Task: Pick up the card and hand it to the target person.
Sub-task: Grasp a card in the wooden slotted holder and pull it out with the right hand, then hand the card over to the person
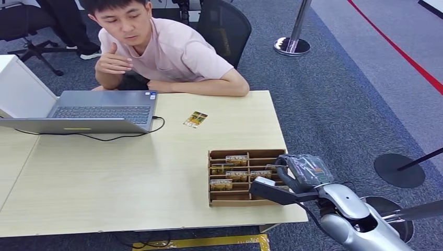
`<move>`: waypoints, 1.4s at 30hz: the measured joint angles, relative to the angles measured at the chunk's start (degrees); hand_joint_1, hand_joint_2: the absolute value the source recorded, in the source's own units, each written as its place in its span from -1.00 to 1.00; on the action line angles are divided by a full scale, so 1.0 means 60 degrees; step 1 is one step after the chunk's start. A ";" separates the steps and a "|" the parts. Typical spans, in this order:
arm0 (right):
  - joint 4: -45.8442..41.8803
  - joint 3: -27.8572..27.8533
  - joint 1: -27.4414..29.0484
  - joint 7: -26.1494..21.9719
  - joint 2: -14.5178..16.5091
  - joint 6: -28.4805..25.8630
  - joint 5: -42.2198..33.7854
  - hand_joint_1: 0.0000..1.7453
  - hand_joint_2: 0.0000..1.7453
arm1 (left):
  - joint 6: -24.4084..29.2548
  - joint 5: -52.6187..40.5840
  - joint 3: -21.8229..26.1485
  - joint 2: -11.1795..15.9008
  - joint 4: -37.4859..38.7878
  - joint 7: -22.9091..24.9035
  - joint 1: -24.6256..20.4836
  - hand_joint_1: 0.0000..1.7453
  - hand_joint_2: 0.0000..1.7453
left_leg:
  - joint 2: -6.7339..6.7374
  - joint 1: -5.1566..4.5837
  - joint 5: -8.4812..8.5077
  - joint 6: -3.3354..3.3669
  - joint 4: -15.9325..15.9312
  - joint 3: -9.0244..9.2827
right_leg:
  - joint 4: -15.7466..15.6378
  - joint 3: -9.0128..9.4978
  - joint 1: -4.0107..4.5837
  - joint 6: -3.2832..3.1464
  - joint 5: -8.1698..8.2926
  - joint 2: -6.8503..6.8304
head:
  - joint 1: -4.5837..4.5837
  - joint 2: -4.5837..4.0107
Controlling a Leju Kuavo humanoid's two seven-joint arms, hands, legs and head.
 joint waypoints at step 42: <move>0.5782 -0.0221 -0.4127 -0.2820 0.2572 -0.5293 0.1238 0.72 1.00 | -0.0005 -0.0445 0.0125 -0.0015 0.0000 -0.0085 -0.0128 -1.00 1.00 | 0.0003 0.0001 0.0015 0.0001 0.0000 0.0001 | 0.0009 0.0008 0.0000 0.0001 0.0004 0.0001 | 0.0002 0.0000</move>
